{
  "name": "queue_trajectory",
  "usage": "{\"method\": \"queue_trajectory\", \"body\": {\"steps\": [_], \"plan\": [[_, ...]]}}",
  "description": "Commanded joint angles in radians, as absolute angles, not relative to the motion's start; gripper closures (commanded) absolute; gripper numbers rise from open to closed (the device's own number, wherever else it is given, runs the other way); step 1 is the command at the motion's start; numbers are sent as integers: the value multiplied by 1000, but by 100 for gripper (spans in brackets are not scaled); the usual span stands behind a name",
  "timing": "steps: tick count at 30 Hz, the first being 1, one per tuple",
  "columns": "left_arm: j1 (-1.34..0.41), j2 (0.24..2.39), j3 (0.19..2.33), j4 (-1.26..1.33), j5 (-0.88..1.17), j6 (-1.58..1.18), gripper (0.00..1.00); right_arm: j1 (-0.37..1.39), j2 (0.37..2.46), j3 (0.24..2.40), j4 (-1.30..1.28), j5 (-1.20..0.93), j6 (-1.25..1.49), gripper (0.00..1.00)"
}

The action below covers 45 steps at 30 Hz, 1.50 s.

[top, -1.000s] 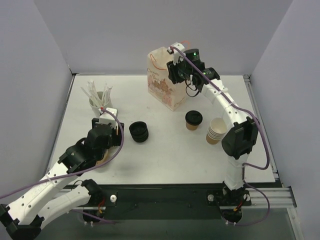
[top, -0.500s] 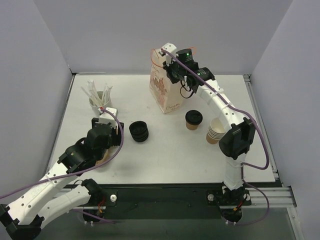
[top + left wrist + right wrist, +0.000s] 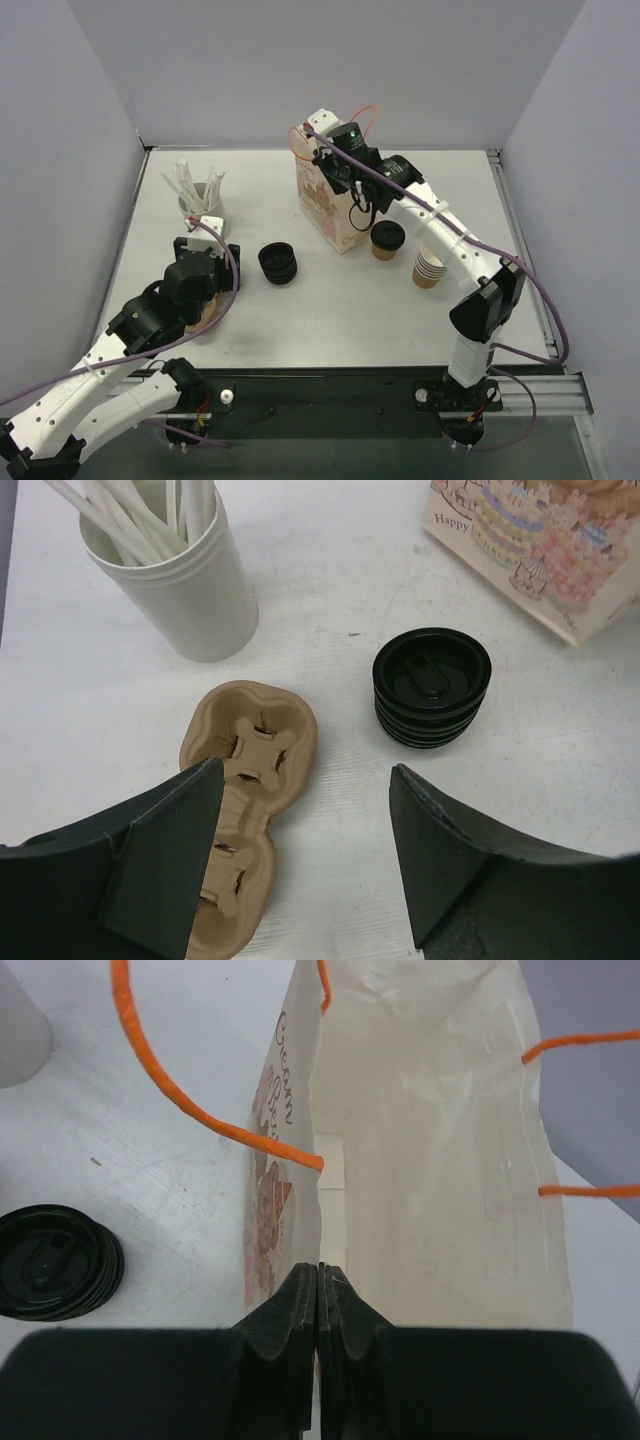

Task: Pack the takeout coffee

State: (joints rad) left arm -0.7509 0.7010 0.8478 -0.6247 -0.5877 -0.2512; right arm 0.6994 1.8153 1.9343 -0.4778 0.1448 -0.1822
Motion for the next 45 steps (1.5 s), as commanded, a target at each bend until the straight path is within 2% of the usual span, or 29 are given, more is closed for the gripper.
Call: {"method": "queue_trajectory", "body": {"steps": [1,9,21,28,45], "plan": [[-744,667,848,-591,-637,-261,23,759,1698,1896,-561,275,-71,100],[-744,644,847,-597,-643,-270,23,879,1594,1752,-600,370,63,100],[-744,638,844,-600,-632,-281,23,1083,1424,1508,-670,520,70,100],[-744,655,844,-601,-630,-310,24,1124,1365,1422,-689,532,126,100],[-744,750,868,-637,-638,-387,24,1160,1269,1370,-696,492,173,100]]}}
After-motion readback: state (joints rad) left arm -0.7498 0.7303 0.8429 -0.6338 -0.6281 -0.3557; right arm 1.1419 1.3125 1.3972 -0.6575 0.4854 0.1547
